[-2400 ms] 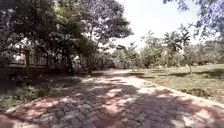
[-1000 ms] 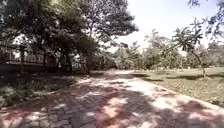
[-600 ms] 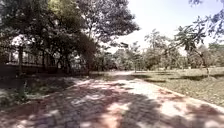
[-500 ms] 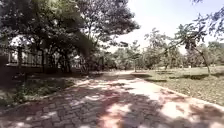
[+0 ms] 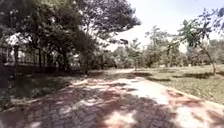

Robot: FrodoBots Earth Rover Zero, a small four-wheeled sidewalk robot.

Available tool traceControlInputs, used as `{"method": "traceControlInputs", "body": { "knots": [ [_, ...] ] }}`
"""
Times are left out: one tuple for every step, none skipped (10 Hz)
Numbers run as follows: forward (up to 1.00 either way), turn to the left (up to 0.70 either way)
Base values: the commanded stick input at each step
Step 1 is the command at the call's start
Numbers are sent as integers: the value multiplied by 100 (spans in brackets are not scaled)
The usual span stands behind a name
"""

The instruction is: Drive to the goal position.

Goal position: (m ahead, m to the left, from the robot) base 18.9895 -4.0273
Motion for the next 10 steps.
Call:
{"method": "traceControlInputs", "body": {
  "knots": [
    [70,0],
    [70,0],
    [70,0],
    [70,0],
    [70,0],
    [70,0],
    [70,-35],
    [70,-35],
    [70,-21],
    [70,-3]
  ]
}}
